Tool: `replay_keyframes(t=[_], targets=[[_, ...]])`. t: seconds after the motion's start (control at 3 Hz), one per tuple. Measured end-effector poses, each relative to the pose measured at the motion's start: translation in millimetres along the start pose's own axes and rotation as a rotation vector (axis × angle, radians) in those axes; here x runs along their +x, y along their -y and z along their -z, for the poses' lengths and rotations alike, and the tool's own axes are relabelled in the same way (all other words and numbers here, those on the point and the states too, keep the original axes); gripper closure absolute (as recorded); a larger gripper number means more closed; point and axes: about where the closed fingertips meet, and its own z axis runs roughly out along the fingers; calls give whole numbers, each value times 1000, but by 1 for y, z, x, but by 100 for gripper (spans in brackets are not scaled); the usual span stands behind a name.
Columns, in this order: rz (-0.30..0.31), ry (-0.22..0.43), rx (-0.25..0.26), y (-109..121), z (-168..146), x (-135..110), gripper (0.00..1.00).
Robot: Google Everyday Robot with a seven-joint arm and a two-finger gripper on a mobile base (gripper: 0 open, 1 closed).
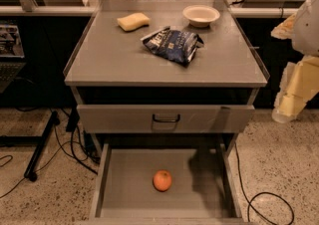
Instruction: Pick orange from middle drawer and place on counter
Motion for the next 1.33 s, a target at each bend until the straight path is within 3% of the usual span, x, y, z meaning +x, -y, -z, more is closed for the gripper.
replay_keyframes(t=[0.67, 1.33], targets=[[-20, 19, 13, 0, -3, 0, 0], [-155, 191, 37, 1, -58, -2, 0]])
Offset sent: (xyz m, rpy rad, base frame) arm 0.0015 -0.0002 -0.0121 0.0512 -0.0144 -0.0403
